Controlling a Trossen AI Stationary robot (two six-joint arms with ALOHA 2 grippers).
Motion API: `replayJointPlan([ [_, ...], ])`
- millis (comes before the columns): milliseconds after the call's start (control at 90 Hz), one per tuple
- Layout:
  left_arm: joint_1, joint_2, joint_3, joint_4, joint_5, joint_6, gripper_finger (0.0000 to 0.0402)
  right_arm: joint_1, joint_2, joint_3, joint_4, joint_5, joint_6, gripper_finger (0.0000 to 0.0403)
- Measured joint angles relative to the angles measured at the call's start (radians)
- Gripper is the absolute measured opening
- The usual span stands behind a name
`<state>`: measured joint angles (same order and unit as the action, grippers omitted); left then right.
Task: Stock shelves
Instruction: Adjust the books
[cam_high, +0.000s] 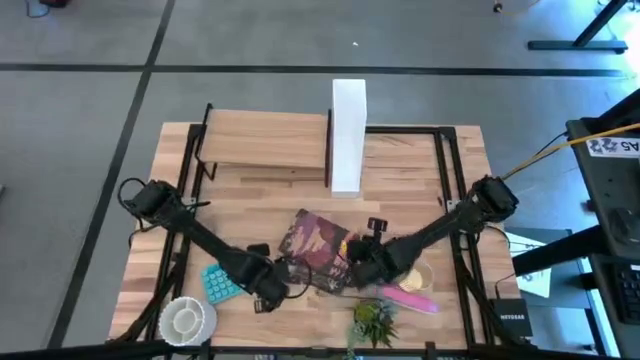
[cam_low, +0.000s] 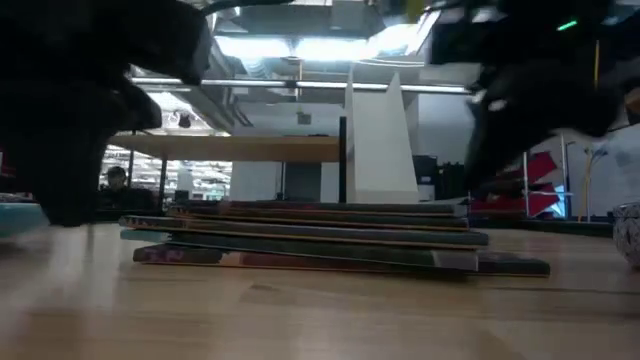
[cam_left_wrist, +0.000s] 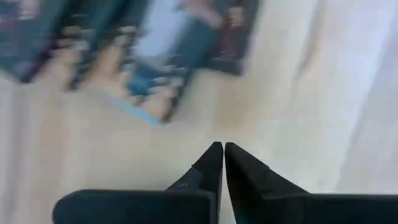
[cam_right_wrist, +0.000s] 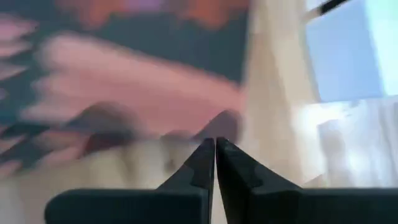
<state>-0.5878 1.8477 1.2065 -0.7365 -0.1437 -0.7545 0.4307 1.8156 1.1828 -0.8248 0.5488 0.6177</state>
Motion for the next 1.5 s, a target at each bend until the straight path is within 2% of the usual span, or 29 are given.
replayJointPlan([
  [156,-0.018,0.009,-0.039,0.195,0.002,0.003,0.0001,-0.114,0.0,0.0,0.089,0.007,-0.118,0.0],
  [356,-0.005,0.069,-0.072,0.341,-0.073,0.008,0.0001,-0.251,0.0,0.001,0.27,-0.027,-0.263,0.0],
  [567,0.013,0.099,-0.074,0.409,-0.144,0.019,0.0001,-0.367,0.044,0.001,0.405,-0.177,-0.325,0.0],
  [822,0.038,0.103,-0.077,0.483,-0.22,0.042,0.0001,-0.376,0.115,0.001,0.528,-0.355,-0.372,0.0],
  [1044,0.062,0.13,-0.077,0.544,-0.244,0.075,0.0001,-0.337,0.115,0.001,0.566,-0.48,-0.526,0.0],
  [1111,0.065,0.13,-0.077,0.551,-0.246,0.078,0.0001,-0.327,0.115,0.001,0.556,-0.443,-0.542,0.0],
  [1233,0.057,0.124,-0.059,0.544,-0.256,0.082,0.0001,-0.3,0.085,0.0,0.529,-0.273,-0.546,0.0],
  [1311,0.045,0.113,-0.031,0.543,-0.258,0.084,0.0001,-0.282,0.04,0.001,0.506,-0.204,-0.547,0.0],
  [1411,0.02,0.086,0.026,0.507,-0.249,0.076,0.0001,-0.237,-0.022,0.001,0.451,-0.156,-0.537,0.0],
  [1500,-0.006,0.072,0.091,0.397,-0.225,0.061,0.0001,-0.185,-0.081,0.001,0.365,-0.16,-0.485,0.0],
])
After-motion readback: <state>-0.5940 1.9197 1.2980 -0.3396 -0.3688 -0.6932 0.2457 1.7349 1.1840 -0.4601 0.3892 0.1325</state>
